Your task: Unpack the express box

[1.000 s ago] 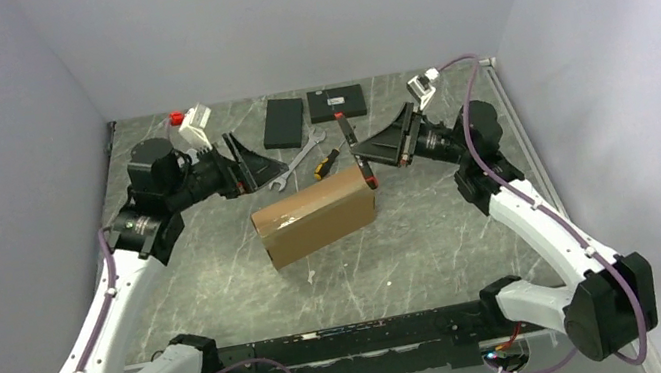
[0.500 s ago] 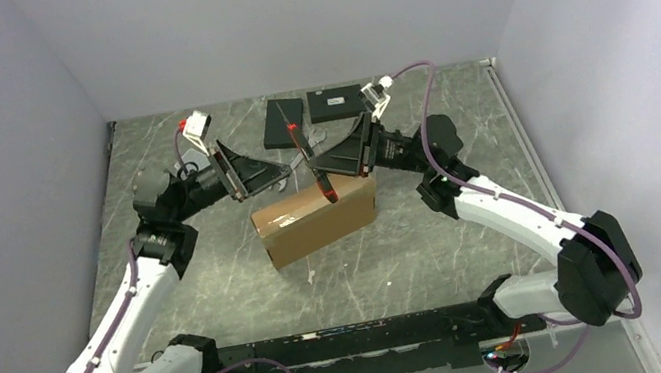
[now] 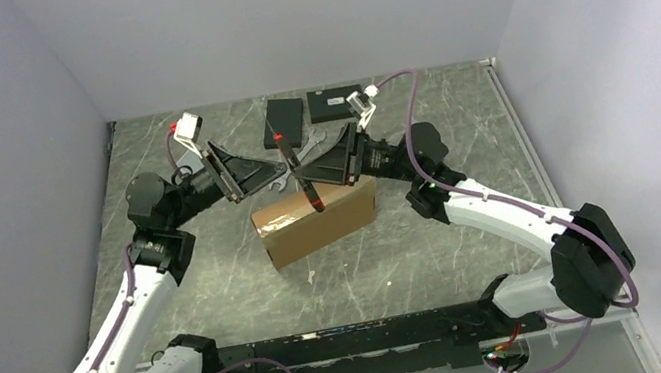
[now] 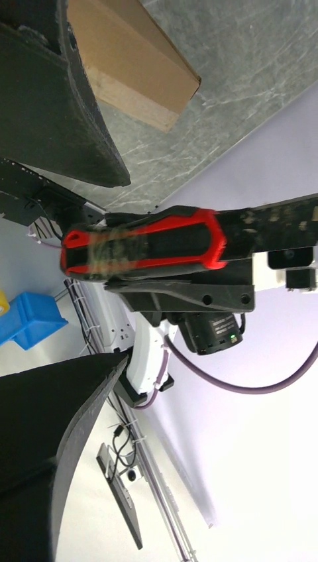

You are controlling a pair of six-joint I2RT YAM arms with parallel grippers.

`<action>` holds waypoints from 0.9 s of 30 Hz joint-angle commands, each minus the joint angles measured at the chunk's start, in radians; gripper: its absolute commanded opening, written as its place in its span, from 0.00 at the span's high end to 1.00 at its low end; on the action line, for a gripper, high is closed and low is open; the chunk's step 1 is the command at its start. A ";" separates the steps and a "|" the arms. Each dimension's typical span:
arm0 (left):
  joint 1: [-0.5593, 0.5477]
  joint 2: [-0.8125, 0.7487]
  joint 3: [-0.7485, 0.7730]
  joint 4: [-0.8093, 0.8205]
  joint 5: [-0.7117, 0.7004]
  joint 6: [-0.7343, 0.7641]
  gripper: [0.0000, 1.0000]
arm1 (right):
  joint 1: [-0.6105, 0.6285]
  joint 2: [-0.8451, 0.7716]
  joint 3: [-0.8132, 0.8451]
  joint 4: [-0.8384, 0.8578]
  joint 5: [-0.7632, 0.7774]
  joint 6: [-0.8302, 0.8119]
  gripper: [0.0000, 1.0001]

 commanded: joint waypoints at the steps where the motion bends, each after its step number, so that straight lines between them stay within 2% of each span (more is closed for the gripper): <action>1: 0.002 0.027 0.066 -0.014 -0.033 0.014 0.01 | 0.024 0.012 0.063 0.023 0.034 -0.041 1.00; 5: 0.001 0.051 0.085 -0.028 -0.051 0.011 0.08 | 0.043 0.044 0.085 0.014 0.026 -0.045 1.00; 8: 0.001 0.056 0.093 -0.085 -0.079 0.022 0.20 | 0.055 0.044 0.086 0.004 0.025 -0.067 1.00; 10: 0.001 0.058 0.099 -0.144 -0.104 0.036 0.31 | 0.061 0.028 0.089 -0.047 0.048 -0.109 1.00; 13: 0.001 0.065 0.091 -0.176 -0.129 0.029 0.53 | 0.076 -0.002 0.092 -0.154 0.102 -0.177 0.99; 16: 0.001 0.079 0.085 -0.179 -0.142 -0.007 0.81 | 0.086 -0.017 0.096 -0.216 0.140 -0.214 0.90; 18: 0.001 0.090 0.089 -0.187 -0.150 -0.027 0.96 | 0.087 -0.025 0.098 -0.248 0.150 -0.236 0.81; 19: 0.001 0.096 0.094 -0.196 -0.153 -0.034 1.00 | 0.087 -0.030 0.100 -0.269 0.164 -0.253 0.76; 22: 0.001 0.118 0.118 -0.241 -0.160 -0.064 1.00 | 0.089 -0.061 0.107 -0.377 0.225 -0.321 0.55; 23: 0.001 0.127 0.126 -0.257 -0.161 -0.073 1.00 | 0.089 -0.071 0.111 -0.417 0.248 -0.351 0.45; 26: 0.001 0.153 0.149 -0.312 -0.170 -0.123 1.00 | 0.101 -0.116 0.121 -0.538 0.342 -0.483 0.08; 27: 0.001 0.161 0.152 -0.315 -0.168 -0.158 1.00 | 0.119 -0.137 0.118 -0.570 0.394 -0.539 0.01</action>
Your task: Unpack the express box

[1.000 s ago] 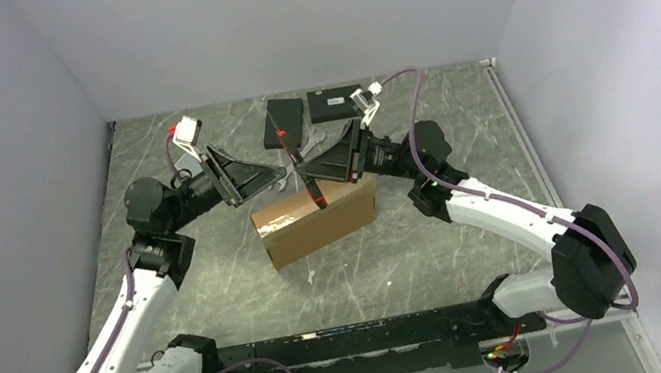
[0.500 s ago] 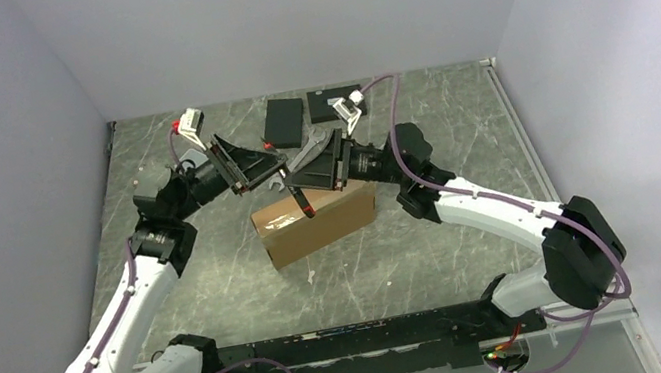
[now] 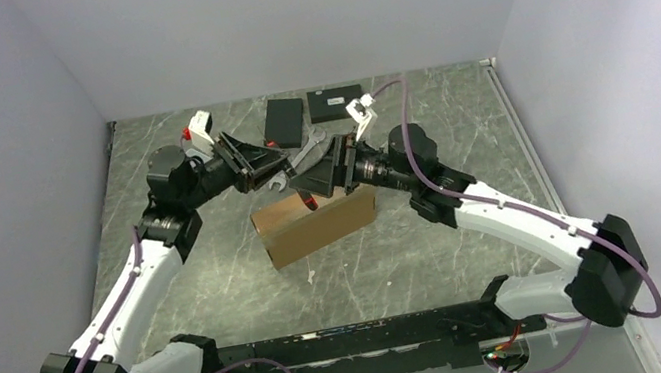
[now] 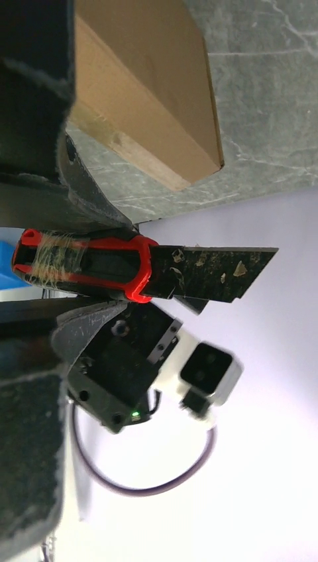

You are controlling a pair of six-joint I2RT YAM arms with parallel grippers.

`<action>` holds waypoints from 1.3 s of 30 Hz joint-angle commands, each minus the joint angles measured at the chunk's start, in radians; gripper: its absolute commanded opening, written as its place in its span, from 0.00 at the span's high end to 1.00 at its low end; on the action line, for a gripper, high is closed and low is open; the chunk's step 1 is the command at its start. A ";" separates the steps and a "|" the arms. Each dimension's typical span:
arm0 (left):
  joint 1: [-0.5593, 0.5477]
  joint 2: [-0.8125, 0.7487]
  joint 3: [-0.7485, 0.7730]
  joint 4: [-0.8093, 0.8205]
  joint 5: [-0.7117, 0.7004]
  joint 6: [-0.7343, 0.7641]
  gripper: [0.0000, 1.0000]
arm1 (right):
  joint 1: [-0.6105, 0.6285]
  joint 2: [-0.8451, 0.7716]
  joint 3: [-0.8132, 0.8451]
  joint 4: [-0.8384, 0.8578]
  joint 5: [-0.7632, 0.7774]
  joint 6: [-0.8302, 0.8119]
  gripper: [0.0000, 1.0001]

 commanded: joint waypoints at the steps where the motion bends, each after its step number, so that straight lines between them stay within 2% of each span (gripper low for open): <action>1: 0.003 0.030 0.064 -0.043 -0.025 -0.123 1.00 | 0.044 -0.102 0.040 -0.165 0.209 -0.283 0.01; 3: 0.004 0.052 0.074 -0.053 -0.007 -0.162 1.00 | 0.100 -0.153 0.003 -0.158 0.335 -0.415 0.00; 6: 0.004 0.075 0.089 -0.124 0.009 -0.201 1.00 | 0.241 -0.208 -0.095 -0.024 0.530 -0.646 0.00; 8: 0.005 0.078 0.071 -0.114 0.014 -0.244 1.00 | 0.333 -0.204 -0.150 0.075 0.687 -0.802 0.00; 10: 0.004 0.075 0.030 -0.049 0.019 -0.306 1.00 | 0.425 -0.174 -0.193 0.214 0.837 -1.002 0.00; 12: 0.005 0.070 -0.009 0.022 0.028 -0.375 1.00 | 0.492 -0.110 -0.223 0.428 0.959 -1.166 0.00; 15: 0.004 0.051 -0.026 0.070 0.038 -0.434 1.00 | 0.517 0.007 -0.243 0.696 1.034 -1.305 0.02; 19: 0.006 0.018 -0.010 0.006 0.033 -0.424 1.00 | 0.516 0.116 -0.222 0.913 1.083 -1.367 0.05; 22: 0.006 0.003 -0.039 0.045 0.034 -0.460 1.00 | 0.514 0.159 -0.188 0.942 1.078 -1.371 0.12; 25: 0.006 0.010 -0.063 0.091 0.048 -0.502 1.00 | 0.503 0.198 -0.186 1.022 1.078 -1.383 0.22; 29: 0.006 0.018 -0.080 0.151 0.054 -0.537 1.00 | 0.482 0.202 -0.162 0.975 1.053 -1.323 0.45; 34: 0.006 0.008 -0.072 0.132 0.052 -0.531 1.00 | 0.472 0.211 -0.139 0.971 1.042 -1.308 0.40; 39: 0.006 0.005 -0.086 0.177 0.052 -0.556 1.00 | 0.459 0.245 -0.108 0.964 1.064 -1.306 0.52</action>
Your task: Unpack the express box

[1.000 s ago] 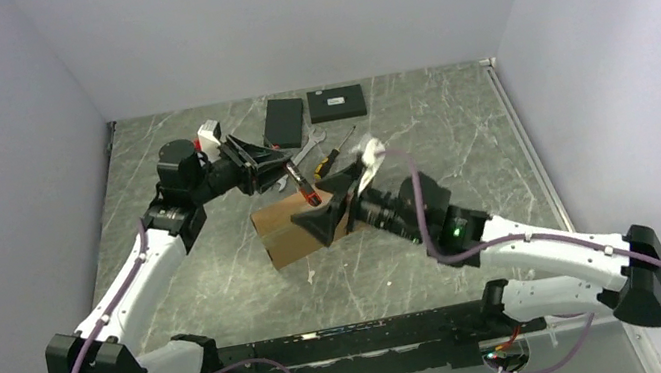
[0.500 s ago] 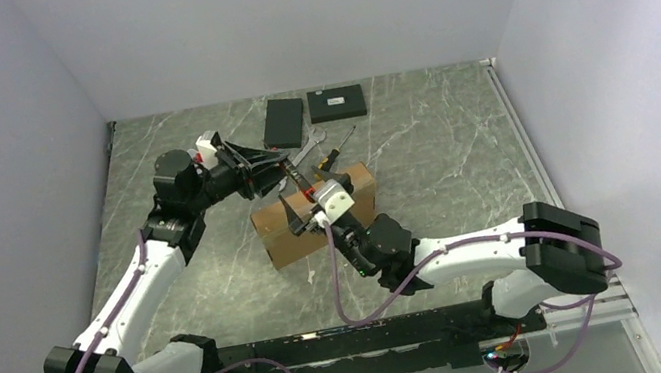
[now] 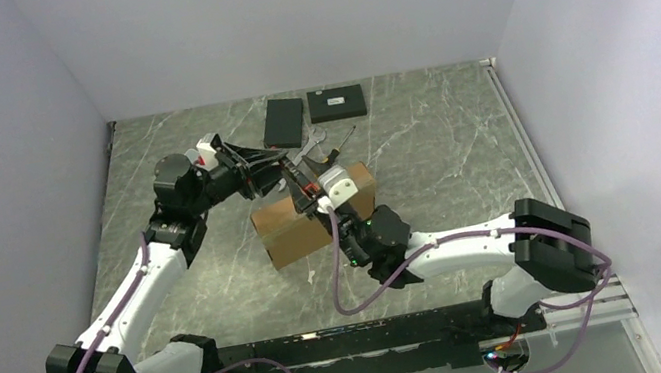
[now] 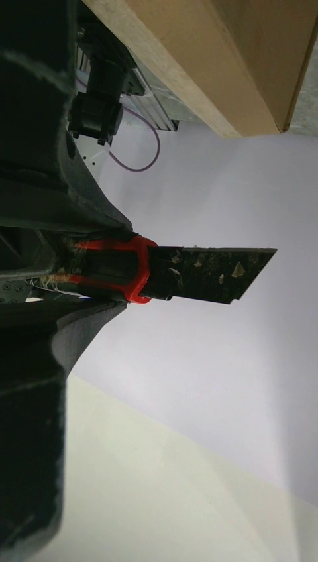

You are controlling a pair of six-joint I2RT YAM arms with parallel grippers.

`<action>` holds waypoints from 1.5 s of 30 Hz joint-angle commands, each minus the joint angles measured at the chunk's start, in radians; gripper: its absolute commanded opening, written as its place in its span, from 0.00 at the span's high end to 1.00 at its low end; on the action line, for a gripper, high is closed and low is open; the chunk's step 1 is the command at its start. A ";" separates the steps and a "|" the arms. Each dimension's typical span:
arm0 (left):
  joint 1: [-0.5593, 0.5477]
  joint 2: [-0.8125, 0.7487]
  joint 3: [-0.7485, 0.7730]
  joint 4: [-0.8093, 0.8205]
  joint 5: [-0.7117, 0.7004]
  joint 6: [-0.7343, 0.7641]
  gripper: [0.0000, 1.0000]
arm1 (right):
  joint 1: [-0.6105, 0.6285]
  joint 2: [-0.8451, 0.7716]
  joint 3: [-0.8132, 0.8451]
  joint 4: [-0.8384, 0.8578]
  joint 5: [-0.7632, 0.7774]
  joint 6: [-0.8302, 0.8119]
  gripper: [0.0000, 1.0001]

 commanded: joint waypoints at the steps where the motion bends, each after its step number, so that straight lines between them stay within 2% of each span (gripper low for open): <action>1: 0.001 -0.023 -0.001 0.092 0.024 -0.032 1.00 | -0.014 0.025 0.067 0.052 0.020 0.009 0.58; 2: 0.001 -0.021 0.002 0.084 0.027 -0.023 1.00 | -0.016 0.025 0.068 0.045 0.013 0.012 0.71; 3: 0.001 -0.019 0.003 0.085 0.031 -0.014 1.00 | -0.017 0.026 0.075 0.032 0.020 0.016 0.91; 4: 0.002 -0.016 0.001 0.099 0.037 -0.009 0.99 | -0.019 0.026 0.085 0.007 0.030 0.021 1.00; 5: 0.003 -0.010 -0.005 0.125 0.043 -0.004 0.86 | -0.020 0.021 0.086 -0.012 0.031 0.028 1.00; 8: 0.017 -0.008 -0.027 0.184 0.057 0.037 0.10 | -0.027 -0.027 0.057 -0.028 0.075 0.080 1.00; 9: 0.029 -0.015 -0.029 0.169 0.066 0.075 0.02 | -0.035 -0.054 0.054 -0.076 0.084 0.116 1.00; 12: 0.088 -0.062 0.021 -0.059 0.093 0.300 0.00 | -0.071 -0.174 0.084 -0.365 0.090 0.303 1.00; 14: 0.143 -0.118 0.091 -0.289 0.086 0.517 0.00 | -0.139 -0.255 0.134 -0.661 0.027 0.492 1.00; 17: 0.196 -0.175 0.235 -0.678 -0.030 0.883 0.01 | -0.308 -0.389 0.146 -0.922 -0.201 0.710 1.00; 18: 0.198 -0.190 0.286 -0.756 -0.079 0.995 0.00 | -0.369 -0.423 0.152 -0.988 -0.304 0.763 1.00; 19: 0.198 -0.204 0.327 -0.802 -0.112 1.113 0.01 | -0.430 -0.445 0.164 -1.047 -0.436 0.802 1.00; 21: 0.198 -0.229 0.381 -0.824 -0.111 1.243 0.01 | -0.525 -0.454 0.226 -1.177 -0.652 0.829 1.00; 24: 0.198 -0.237 0.454 -0.805 0.021 1.372 0.00 | -0.594 -0.395 0.377 -1.429 -0.932 0.770 1.00; 26: 0.198 -0.222 0.489 -0.780 0.127 1.403 0.01 | -0.618 -0.352 0.469 -1.530 -1.090 0.730 1.00; 29: 0.195 -0.188 0.510 -0.730 0.273 1.394 0.00 | -0.640 -0.327 0.488 -1.524 -1.327 0.740 1.00; 33: 0.166 -0.153 0.485 -0.663 0.410 1.342 0.01 | -0.639 -0.273 0.491 -1.479 -1.518 0.783 1.00; 41: -0.029 -0.066 0.463 -0.769 0.370 1.415 0.01 | -0.631 -0.237 0.461 -1.350 -1.642 0.866 1.00; 45: -0.089 -0.030 0.458 -0.793 0.369 1.446 0.08 | -0.621 -0.237 0.439 -1.307 -1.658 0.896 1.00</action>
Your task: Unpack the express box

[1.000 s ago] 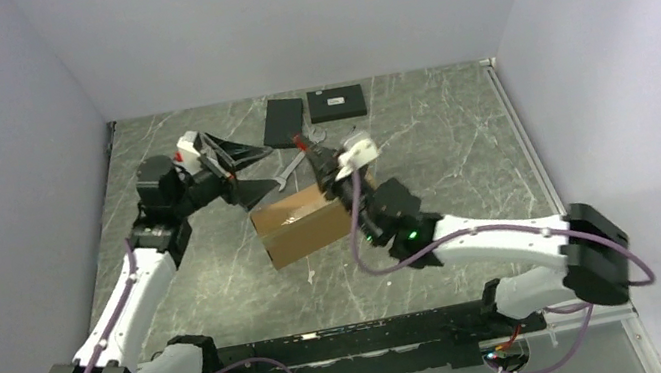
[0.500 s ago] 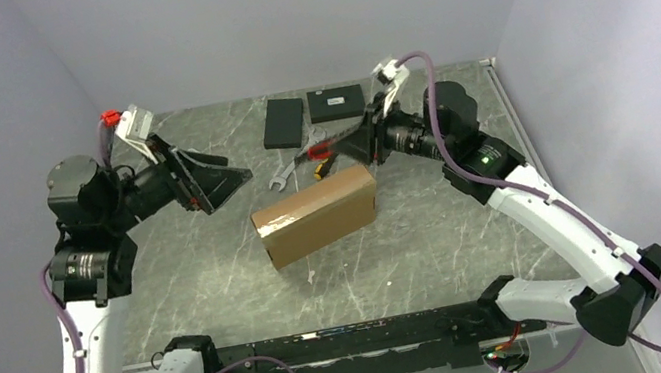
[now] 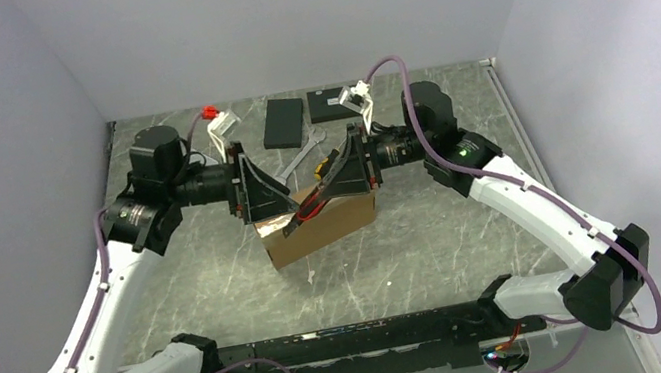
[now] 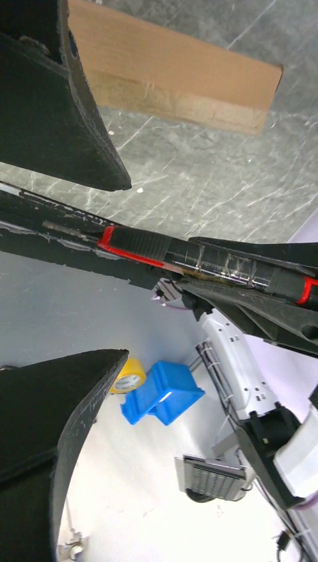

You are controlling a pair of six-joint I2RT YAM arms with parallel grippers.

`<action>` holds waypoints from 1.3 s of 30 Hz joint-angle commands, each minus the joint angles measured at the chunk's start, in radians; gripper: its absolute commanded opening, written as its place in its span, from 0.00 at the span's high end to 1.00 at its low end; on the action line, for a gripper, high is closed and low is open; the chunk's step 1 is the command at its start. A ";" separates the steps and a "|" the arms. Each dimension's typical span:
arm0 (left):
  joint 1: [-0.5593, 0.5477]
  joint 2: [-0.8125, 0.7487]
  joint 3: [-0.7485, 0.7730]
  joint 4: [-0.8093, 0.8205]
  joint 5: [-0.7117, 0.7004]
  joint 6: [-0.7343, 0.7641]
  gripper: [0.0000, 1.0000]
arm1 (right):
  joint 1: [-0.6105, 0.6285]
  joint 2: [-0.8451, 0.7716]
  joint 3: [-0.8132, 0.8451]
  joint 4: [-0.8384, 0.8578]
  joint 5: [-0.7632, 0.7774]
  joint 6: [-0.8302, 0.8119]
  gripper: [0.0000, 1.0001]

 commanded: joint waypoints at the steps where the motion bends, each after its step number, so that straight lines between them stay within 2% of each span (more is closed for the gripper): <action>1: -0.064 0.027 -0.003 -0.026 0.026 0.065 0.09 | 0.012 -0.009 -0.024 0.146 -0.089 0.069 1.00; 4: -0.115 0.055 -0.006 -0.010 0.023 0.059 0.17 | 0.023 -0.011 -0.053 0.208 -0.103 0.109 1.00; 7: -0.163 0.074 0.001 -0.028 -0.003 0.079 0.32 | 0.028 -0.013 -0.068 0.212 -0.093 0.119 1.00; 12: -0.197 0.096 0.015 -0.079 -0.040 0.111 0.59 | 0.032 -0.036 -0.120 0.353 -0.083 0.204 1.00; 18: -0.198 0.062 -0.032 0.006 -0.028 0.076 1.00 | 0.032 -0.069 -0.206 0.495 0.007 0.320 1.00; 20: -0.199 0.047 -0.046 0.037 -0.033 0.069 1.00 | 0.031 -0.086 -0.236 0.534 0.068 0.351 1.00; 23: -0.200 0.014 -0.070 0.101 -0.060 0.038 1.00 | 0.032 -0.097 -0.277 0.634 0.068 0.351 1.00; 35: -0.198 -0.046 -0.100 0.195 -0.116 -0.016 1.00 | 0.053 -0.108 -0.407 0.937 0.068 0.351 1.00; 36: -0.199 -0.043 -0.093 0.183 -0.123 -0.011 1.00 | 0.053 -0.093 -0.385 0.925 0.068 0.351 1.00; 39: -0.199 -0.028 -0.061 0.113 -0.142 0.045 1.00 | 0.055 -0.084 -0.290 0.658 0.068 0.351 1.00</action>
